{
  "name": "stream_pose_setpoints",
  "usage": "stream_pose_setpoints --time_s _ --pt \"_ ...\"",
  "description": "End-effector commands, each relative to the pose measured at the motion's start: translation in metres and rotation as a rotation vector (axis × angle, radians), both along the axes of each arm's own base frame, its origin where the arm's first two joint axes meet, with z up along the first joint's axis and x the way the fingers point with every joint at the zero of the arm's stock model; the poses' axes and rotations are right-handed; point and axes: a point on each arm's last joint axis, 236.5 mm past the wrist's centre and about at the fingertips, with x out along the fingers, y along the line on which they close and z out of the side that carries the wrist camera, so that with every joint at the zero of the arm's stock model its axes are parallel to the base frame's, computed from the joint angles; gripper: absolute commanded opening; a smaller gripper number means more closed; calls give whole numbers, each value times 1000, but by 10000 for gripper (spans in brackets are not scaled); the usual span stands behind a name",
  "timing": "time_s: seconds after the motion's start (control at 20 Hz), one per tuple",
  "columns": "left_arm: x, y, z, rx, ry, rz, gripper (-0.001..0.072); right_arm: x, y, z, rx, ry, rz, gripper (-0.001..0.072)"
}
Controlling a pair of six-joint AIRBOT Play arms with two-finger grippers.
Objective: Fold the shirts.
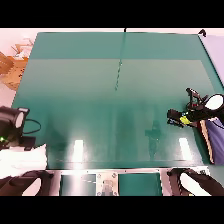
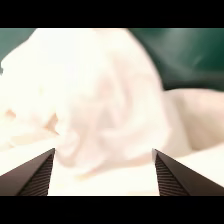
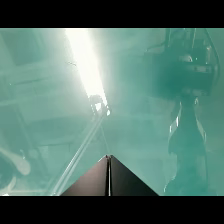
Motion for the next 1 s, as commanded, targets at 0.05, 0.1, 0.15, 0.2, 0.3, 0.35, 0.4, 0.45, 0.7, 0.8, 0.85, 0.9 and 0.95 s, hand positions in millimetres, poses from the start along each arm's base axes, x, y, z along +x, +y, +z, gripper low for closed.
stream_pose_setpoints --time_s 0.05,0.1,0.15,0.2,0.3,0.35,0.4,0.45,0.7,0.8,0.85,0.9,0.95 --pt "-41 22 -32 34 109 6 710 0 0 0 0 0 1 18" --pt "-46 22 -37 17 131 -13 663 0 0 0 0 0 1 18" --pt "-50 22 -41 4 145 -25 545 0 0 0 0 0 1 18" --pt "-53 23 -43 -8 160 -44 409 0 0 0 0 0 1 17" --pt "-54 23 -40 -23 189 -81 22 0 0 0 0 0 1 17" --pt "-53 24 -37 -21 188 -77 22 0 0 0 0 0 1 17" --pt "-46 25 -32 -16 172 -73 22 0 0 0 0 0 1 17" --pt "-36 25 -24 -12 141 -68 21 0 0 0 0 0 0 17" --pt "56 -8 37 -140 -184 -54 21 0 0 0 0 0 1 17" --pt "96 -36 74 -196 -325 -133 20 0 0 0 0 0 0 17" --pt "114 -55 93 -227 -391 -189 20 0 0 0 0 0 1 17" --pt "132 -81 112 -275 -463 -257 20 0 0 0 0 0 0 18" --pt "147 -110 131 -333 -543 -314 20 0 0 0 0 0 1 17"
